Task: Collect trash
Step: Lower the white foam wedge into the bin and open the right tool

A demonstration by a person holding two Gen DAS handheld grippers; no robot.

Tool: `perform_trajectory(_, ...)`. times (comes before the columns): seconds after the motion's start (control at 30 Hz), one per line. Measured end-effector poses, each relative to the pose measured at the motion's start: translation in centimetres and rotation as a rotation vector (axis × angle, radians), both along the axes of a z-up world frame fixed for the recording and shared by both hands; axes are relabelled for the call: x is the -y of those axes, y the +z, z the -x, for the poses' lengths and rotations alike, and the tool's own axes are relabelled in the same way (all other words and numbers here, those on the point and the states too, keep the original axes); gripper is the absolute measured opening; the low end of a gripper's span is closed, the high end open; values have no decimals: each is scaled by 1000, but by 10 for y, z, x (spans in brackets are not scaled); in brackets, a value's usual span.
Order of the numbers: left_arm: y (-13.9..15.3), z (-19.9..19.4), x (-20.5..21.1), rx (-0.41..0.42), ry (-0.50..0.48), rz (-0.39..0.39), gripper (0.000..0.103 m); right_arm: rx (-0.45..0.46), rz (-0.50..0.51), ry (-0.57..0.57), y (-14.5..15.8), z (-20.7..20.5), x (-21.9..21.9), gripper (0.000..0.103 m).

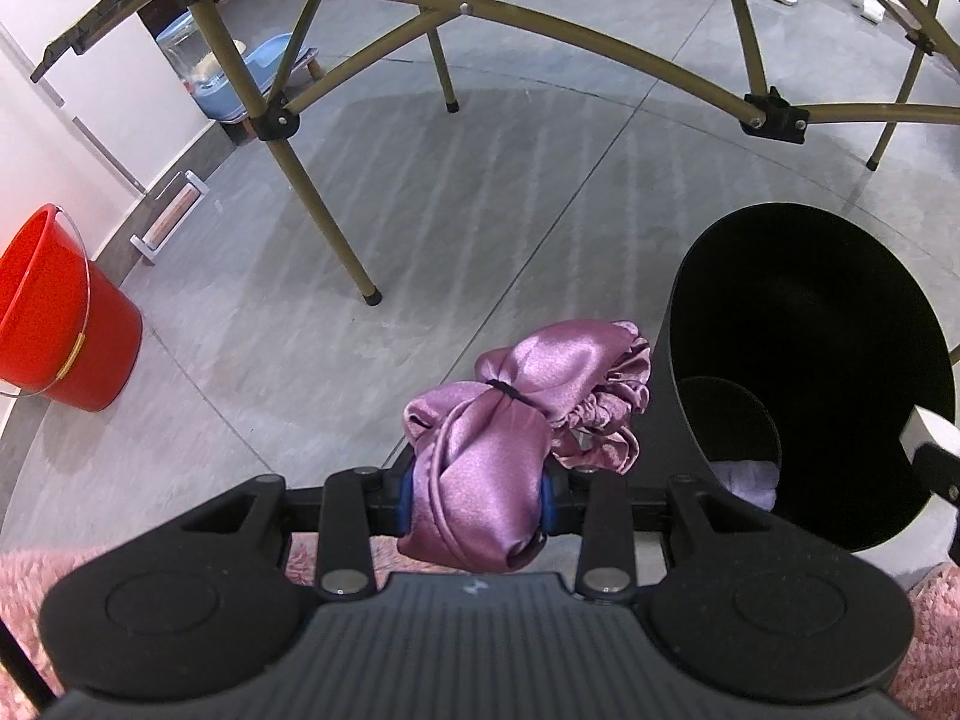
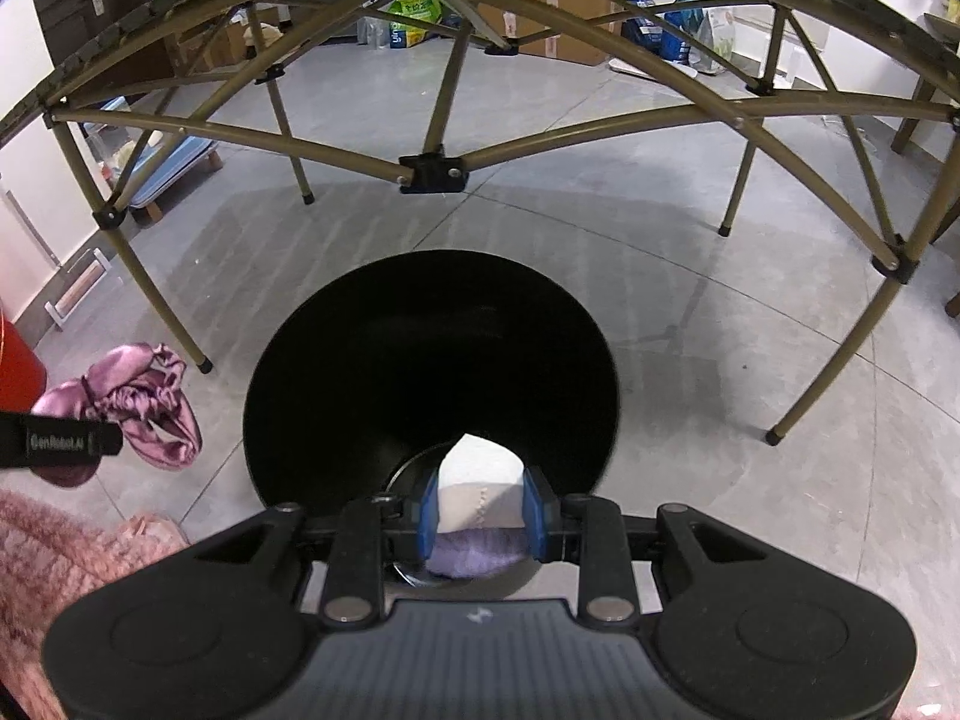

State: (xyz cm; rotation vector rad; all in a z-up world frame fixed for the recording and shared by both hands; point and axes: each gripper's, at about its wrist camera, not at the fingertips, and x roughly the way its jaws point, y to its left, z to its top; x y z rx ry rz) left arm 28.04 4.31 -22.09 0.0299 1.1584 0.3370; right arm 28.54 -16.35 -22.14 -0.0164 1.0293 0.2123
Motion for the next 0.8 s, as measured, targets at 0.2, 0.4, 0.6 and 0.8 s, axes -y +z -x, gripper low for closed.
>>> perform_trajectory(0.2,-4,-4,-1,-15,13,-8,36,-22,-17,-3,-11,-22,-15,27)
perform_trajectory(0.4,-9,-9,-5,-32,36,-14,36,-67,-35,-18,-23,-36,-24,27)
perform_trajectory(0.6,-11,-11,-10,-40,53,-18,36,-78,-61,-19,-22,-47,-35,28)
perform_trajectory(0.8,-14,-18,-13,-45,67,-18,36,-89,-71,-34,-29,-57,-40,28)
